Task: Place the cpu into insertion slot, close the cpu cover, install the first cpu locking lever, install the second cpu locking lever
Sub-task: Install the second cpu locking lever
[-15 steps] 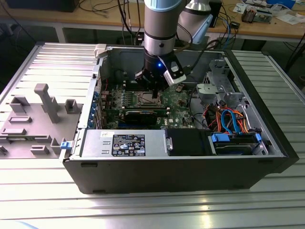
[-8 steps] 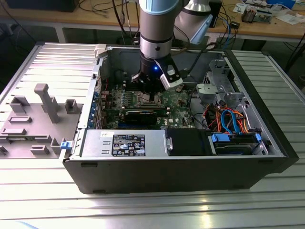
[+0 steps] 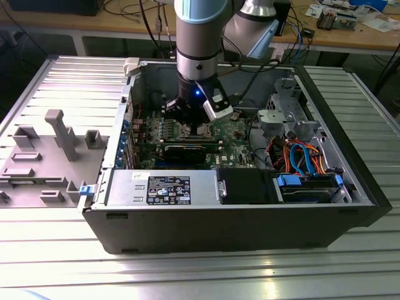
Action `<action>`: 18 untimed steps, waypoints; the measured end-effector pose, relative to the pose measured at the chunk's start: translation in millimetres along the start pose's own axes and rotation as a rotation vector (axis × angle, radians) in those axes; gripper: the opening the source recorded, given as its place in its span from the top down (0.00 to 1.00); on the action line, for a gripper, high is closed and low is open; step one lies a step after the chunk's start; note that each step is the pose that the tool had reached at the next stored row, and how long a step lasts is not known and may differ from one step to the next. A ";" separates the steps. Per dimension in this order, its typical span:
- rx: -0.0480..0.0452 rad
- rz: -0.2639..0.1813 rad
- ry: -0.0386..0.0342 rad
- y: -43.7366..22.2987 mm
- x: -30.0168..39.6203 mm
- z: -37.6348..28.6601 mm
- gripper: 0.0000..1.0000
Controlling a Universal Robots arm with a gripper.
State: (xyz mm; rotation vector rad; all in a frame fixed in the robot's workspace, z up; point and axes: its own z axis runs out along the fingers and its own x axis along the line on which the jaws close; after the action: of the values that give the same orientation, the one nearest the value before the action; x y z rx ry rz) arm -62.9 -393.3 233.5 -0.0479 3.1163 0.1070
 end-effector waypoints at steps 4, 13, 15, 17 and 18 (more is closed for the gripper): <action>-0.0124 0.000 0.0006 -4.4 4.8 1.7 0.89; -0.0312 -0.003 0.0183 -6.0 5.1 2.6 0.89; -0.0441 -0.015 0.0195 -8.4 6.0 3.6 0.89; -0.0546 -0.020 0.0197 -9.7 10.0 4.9 0.89; -0.0568 -0.021 0.0197 -9.8 11.1 5.6 0.89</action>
State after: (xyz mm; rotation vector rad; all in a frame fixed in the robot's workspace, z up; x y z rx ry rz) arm -73.6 -403.1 227.0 -0.0834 3.1311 0.1958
